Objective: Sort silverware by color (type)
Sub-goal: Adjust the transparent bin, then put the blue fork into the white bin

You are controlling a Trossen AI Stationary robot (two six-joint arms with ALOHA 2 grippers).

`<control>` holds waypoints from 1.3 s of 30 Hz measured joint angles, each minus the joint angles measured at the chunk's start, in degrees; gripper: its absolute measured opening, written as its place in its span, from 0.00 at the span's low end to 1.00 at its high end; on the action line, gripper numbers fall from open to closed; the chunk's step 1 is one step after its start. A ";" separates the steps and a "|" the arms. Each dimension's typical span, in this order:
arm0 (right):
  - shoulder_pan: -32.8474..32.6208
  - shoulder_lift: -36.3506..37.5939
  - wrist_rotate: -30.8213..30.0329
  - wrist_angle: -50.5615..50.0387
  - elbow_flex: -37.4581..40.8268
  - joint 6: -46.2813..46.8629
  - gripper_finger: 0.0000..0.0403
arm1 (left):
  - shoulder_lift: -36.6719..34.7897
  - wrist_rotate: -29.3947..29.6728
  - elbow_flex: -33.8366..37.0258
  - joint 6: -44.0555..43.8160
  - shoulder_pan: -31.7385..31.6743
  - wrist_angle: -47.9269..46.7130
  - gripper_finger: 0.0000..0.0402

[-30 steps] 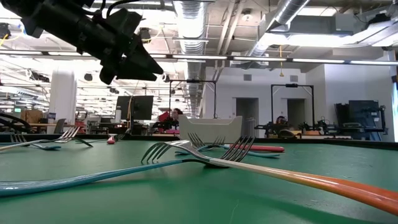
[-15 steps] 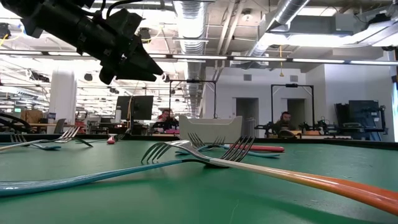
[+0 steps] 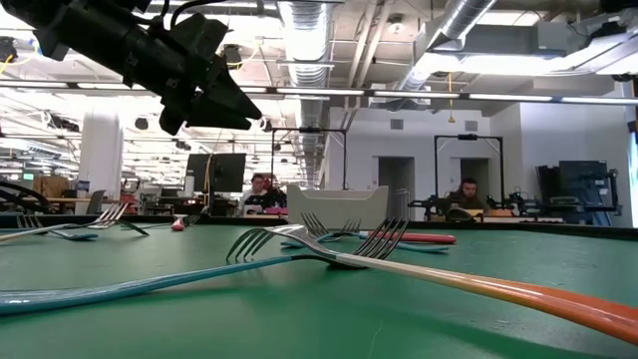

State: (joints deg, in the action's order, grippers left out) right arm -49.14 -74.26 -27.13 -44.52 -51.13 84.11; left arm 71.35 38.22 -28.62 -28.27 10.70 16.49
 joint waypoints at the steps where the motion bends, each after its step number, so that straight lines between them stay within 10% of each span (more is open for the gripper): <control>1: 0.96 -0.85 1.72 1.91 -0.01 -4.12 0.28 | 0.00 0.00 0.00 0.00 0.00 0.00 0.36; 9: 4.77 -6.30 9.90 11.09 -0.01 -24.39 0.25 | 0.00 -0.28 0.00 0.00 0.00 -0.02 0.36; 25: 1.16 -8.96 22.80 -1.96 -0.97 -14.77 0.21 | 0.00 -0.33 0.00 0.00 -0.02 -0.32 0.36; 39: 7.23 -6.61 -6.09 1.34 -2.98 -24.99 0.21 | 0.00 -0.90 0.00 0.00 0.03 -0.12 0.36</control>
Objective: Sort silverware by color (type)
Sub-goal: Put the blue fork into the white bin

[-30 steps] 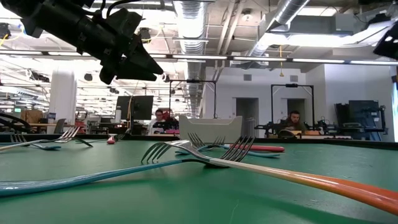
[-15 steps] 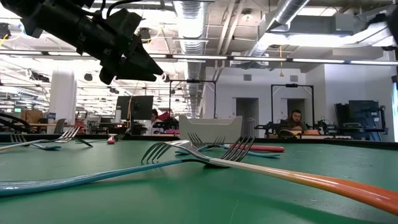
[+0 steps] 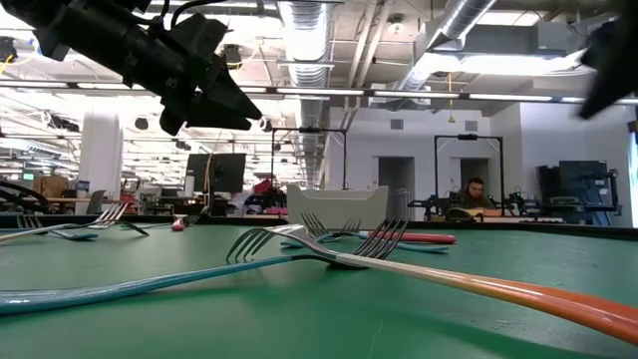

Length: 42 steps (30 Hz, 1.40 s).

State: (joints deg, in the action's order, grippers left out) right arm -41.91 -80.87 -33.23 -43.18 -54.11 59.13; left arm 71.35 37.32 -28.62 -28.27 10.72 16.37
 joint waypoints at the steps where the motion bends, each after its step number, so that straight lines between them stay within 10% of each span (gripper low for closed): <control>1: 1.73 -0.23 -0.05 0.58 0.00 -1.56 0.22 | 0.00 -0.16 0.00 0.00 0.09 -0.05 0.36; 15: 26.99 -1.00 13.61 17.79 0.07 -34.89 0.35 | -0.52 -1.11 0.00 9.25 4.09 -0.34 0.36; 31: 40.60 -14.88 20.20 35.09 0.00 -33.52 0.36 | -0.52 -1.07 -0.02 5.11 7.55 -6.81 0.36; 42: 35.95 -23.38 28.46 41.90 -0.39 -32.43 0.34 | -0.48 -2.10 -0.04 5.05 7.12 -7.88 0.36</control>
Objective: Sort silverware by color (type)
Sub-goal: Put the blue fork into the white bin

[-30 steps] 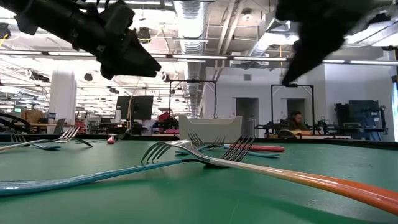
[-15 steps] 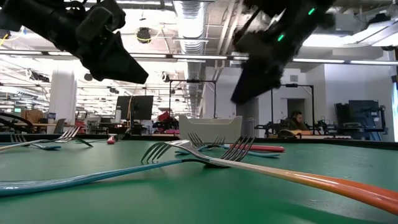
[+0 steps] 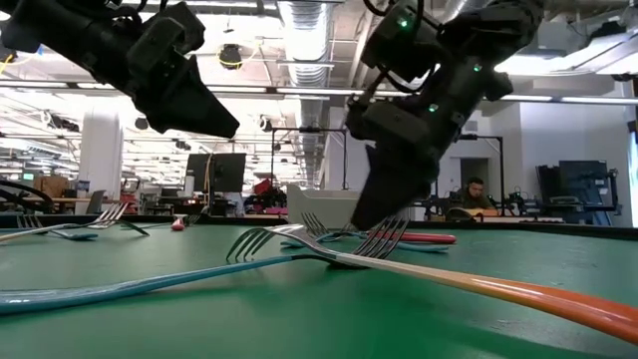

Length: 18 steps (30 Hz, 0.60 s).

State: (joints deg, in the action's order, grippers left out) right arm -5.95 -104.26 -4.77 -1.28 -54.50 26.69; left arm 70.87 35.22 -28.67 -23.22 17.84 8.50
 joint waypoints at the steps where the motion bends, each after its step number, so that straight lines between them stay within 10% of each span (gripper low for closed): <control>1: -0.59 -0.14 -1.44 -0.13 0.04 0.08 0.34 | 0.00 -0.01 0.00 0.00 -0.11 0.15 0.36; 7: -1.84 -0.12 -10.77 -2.12 0.17 3.20 0.32 | 0.00 0.04 0.00 -0.05 -0.91 -0.01 0.36; 18: -1.32 -0.06 -9.86 -7.83 0.11 4.85 0.28 | 0.00 -0.26 0.00 -2.04 -0.96 -0.05 0.36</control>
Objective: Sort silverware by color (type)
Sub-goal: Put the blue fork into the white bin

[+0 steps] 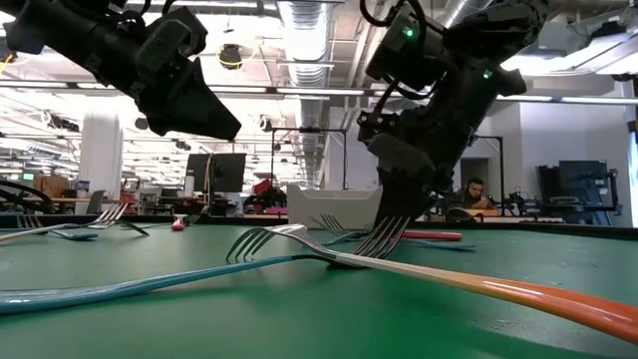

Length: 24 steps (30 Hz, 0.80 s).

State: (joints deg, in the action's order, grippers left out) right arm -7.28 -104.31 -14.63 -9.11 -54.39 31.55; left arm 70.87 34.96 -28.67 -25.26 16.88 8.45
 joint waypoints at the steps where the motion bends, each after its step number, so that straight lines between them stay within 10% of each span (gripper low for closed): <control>1: -0.19 0.00 0.12 -0.09 0.00 -0.02 0.27 | 0.00 -0.04 0.00 -0.06 0.00 0.00 0.36; 17: -2.21 4.81 1.05 -10.12 0.24 -0.35 0.05 | 0.00 0.24 0.00 0.50 0.00 -0.05 0.36; 24: -4.27 12.64 -12.49 -17.15 0.13 -4.07 0.04 | 0.00 2.84 0.02 0.57 0.00 -0.30 0.36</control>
State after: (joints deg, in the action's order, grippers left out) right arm -11.55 -91.67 -27.12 -26.26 -54.26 27.48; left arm 70.87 37.80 -28.64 -24.69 16.88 8.15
